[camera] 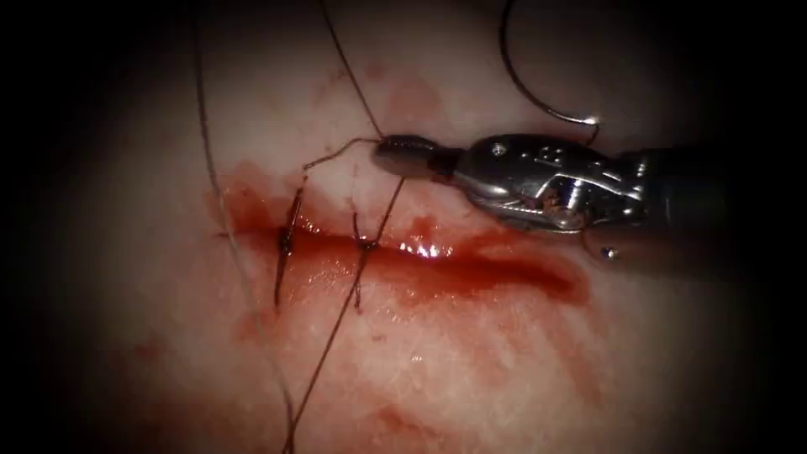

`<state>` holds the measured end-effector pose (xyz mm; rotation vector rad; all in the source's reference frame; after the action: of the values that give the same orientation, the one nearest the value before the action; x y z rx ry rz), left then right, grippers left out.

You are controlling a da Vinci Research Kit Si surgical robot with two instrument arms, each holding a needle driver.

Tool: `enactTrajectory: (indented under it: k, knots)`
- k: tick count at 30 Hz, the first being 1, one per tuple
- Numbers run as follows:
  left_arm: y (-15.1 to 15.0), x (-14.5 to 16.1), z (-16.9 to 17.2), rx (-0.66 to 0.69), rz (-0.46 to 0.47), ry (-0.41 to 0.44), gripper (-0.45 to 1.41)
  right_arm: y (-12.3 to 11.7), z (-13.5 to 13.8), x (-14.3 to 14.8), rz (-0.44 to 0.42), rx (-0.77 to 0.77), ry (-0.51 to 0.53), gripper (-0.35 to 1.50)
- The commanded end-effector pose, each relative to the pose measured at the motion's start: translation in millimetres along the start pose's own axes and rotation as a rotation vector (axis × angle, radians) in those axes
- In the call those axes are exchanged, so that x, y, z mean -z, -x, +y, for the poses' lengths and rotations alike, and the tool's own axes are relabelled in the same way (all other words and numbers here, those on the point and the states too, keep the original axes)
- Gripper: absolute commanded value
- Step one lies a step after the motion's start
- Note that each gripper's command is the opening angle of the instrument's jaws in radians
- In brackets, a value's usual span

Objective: Wound Closure

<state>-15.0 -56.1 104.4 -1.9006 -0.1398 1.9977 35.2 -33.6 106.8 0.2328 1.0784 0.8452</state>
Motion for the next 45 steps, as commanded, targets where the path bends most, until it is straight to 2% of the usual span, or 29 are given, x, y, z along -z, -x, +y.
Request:
enactTrajectory:
  k: [1, 10, 23, 27, 32, 33, 34, 36, 37, 39, 40, 43, 45]
  knots:
    - [0.4, 0.1, 0.8, 0.003, -0.001, 0.003, -0.45, -0.2, -0.4, -1.3, 0.002, 0.01, -0.006, -0.35]
    - [0.7, 0.9, 1.7, 0.009, -0.002, 0.006, -0.45, -1.3, 1.5, -1.5, 0.005, 0.082, 0.011, -0.35]
    - [1.1, 1.6, 2.2, 0.015, -0.009, 0.005, -0.45, -1.2, 1.7, -2.0, 0.001, 0.096, 0.017, -0.35]
    - [0.4, 1.2, 1.2, 0.025, -0.009, 0.005, -0.45, -1.5, 0.8, -1.6, 0.022, 0.088, 0.008, -0.35]
    - [-3.1, 0.1, -3.8, 0.021, -0.008, -0.017, -0.45, -3.0, -0.3, 0.5, 0.059, 0.064, -0.013, -0.35]
    - [-4.1, 0.1, -5.3, 0.005, -0.008, -0.027, -0.45, -3.1, -0.5, 0.8, 0.059, 0.063, -0.017, 0.19]
    - [-4.7, 0.1, -6.3, -0.003, -0.009, -0.033, -0.45, -3.0, -0.6, 1.0, 0.058, 0.063, -0.018, 0.52]
    - [-5.6, 0.1, -7.7, -0.02, -0.009, -0.041, -0.45, -2.9, -0.8, 1.4, 0.058, 0.064, -0.021, 0.94]
    - [-5.6, 0.1, -7.7, -0.02, -0.009, -0.041, -0.45, -2.9, -0.8, 1.4, 0.058, 0.064, -0.021, 0.94]
    - [-6.7, 0.1, -9.3, -0.034, -0.008, -0.045, -0.45, -2.9, -0.8, 1.7, 0.057, 0.064, -0.023, 1.13]
    - [-7.8, 0.0, -10.7, -0.042, -0.007, -0.047, -0.45, -2.8, -0.7, 2.1, 0.057, 0.064, -0.027, 1.29]
    - [-8.7, 0.0, -11.9, -0.042, -0.007, -0.048, -0.45, -2.9, -0.6, 2.6, 0.056, 0.064, -0.031, 1.36]
    - [-10.1, -0.3, -13.9, -0.065, -0.007, -0.049, -0.45, -3.1, -0.6, 3.2, 0.054, 0.061, -0.035, 1.48]
